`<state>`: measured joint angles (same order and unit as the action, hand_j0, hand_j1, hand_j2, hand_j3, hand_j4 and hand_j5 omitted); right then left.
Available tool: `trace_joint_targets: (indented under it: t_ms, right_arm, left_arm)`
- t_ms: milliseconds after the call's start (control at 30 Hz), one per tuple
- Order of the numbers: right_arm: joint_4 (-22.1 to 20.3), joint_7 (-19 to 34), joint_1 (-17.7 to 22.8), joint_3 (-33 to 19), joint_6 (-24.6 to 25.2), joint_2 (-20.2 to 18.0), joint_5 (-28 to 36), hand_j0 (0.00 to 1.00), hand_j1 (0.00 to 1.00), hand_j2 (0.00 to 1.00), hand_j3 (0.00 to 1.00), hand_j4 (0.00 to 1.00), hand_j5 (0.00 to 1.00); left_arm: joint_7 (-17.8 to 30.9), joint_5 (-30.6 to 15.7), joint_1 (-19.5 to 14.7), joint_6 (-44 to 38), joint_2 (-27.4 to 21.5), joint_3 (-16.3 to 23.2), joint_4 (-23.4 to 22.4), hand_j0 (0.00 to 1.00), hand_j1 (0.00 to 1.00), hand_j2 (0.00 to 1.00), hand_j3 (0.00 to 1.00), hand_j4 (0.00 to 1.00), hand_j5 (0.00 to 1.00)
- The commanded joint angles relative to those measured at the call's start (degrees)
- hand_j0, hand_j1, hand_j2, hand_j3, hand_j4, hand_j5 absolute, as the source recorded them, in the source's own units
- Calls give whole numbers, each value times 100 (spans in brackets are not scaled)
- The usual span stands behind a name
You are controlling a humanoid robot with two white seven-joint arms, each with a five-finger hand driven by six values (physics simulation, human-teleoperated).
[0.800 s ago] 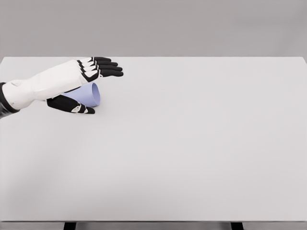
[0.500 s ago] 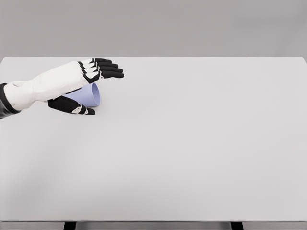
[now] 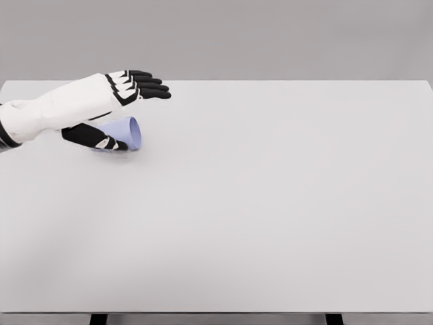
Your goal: Flip the cup with left arm and place it on the table
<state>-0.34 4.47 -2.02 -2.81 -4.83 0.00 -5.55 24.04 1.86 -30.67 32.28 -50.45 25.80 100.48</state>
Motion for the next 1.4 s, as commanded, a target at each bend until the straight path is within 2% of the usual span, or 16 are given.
trace_joint_targets:
  t_ms: [0,100,300,367,467,500,533,600,667,733,833,900,1067,1167,1233,1367]
  right_arm:
    - [-1,1,0,-1,0,0,1,100,100,100,100,100,100]
    - [-1,1,0,8,0,0,1,100,100,100,100,100,100]
    - [-1,1,0,8,0,0,1,100,100,100,100,100,100]
    - [-1,1,0,-1,0,0,1,100,100,100,100,100,100]
    - [-1,1,0,-1,0,0,1,100,100,100,100,100,100]
    - [-1,1,0,-1,0,0,1,100,100,100,100,100,100]
    - [-1,1,0,-1,0,0,1,100,100,100,100,100,100]
    - [-1,1,0,8,0,0,1,100,100,100,100,100,100]
    - [-1,1,0,-1,0,0,1,100,100,100,100,100,100]
    - [-1,1,0,-1,0,0,1,100,100,100,100,100,100]
    - [-1,1,0,-1,0,0,1,100,100,100,100,100,100]
    - [-1,1,0,-1,0,0,1,100,100,100,100,100,100]
    - [-1,1,0,-1,0,0,1,100,100,100,100,100,100]
    - [-1,1,0,-1,0,0,1,100,100,100,100,100,100]
    - [-1,1,0,8,0,0,1,100,100,100,100,100,100]
    - [-1,1,0,-1,0,0,1,100,100,100,100,100,100]
  left_arm:
    - [-40,-37,-9,23,-315,30,-2,100,100,100,100,100,100]
    - [-75,-107,53,272,-922,232,-108,100,100,100,100,100,100]
    - [-93,-133,97,272,-1177,338,-178,100,100,100,100,100,100]
    - [-84,-476,369,272,-1476,320,-257,100,100,100,100,100,100]
    - [-84,-599,413,272,-1538,346,-248,100,100,100,100,100,100]
    - [-84,-748,422,272,-1529,355,-248,100,100,100,100,100,100]
    - [-49,-1125,430,272,-1573,355,-248,100,100,100,100,100,100]
    - [-49,-1337,431,272,-1652,364,-231,100,100,100,100,100,100]
    - [-23,-2268,466,-335,-1801,425,-205,100,100,100,100,100,100]
    - [-31,-2673,457,-1020,-1916,425,-73,100,100,100,100,100,100]
    - [-58,-2700,413,-2349,-1881,417,50,100,100,100,100,100,100]
    - [-66,-2709,325,-2779,-1810,417,51,100,100,100,100,100,100]
    - [21,-2612,-132,-4194,-624,522,50,100,100,100,100,100,100]
    - [-31,-1980,-413,-5082,-88,759,42,100,100,100,100,100,100]
    - [-75,-1619,-422,-5171,79,865,-20,100,100,100,100,100,100]
    - [-66,-1443,-422,-5223,141,1032,-11,100,100,100,100,100,100]
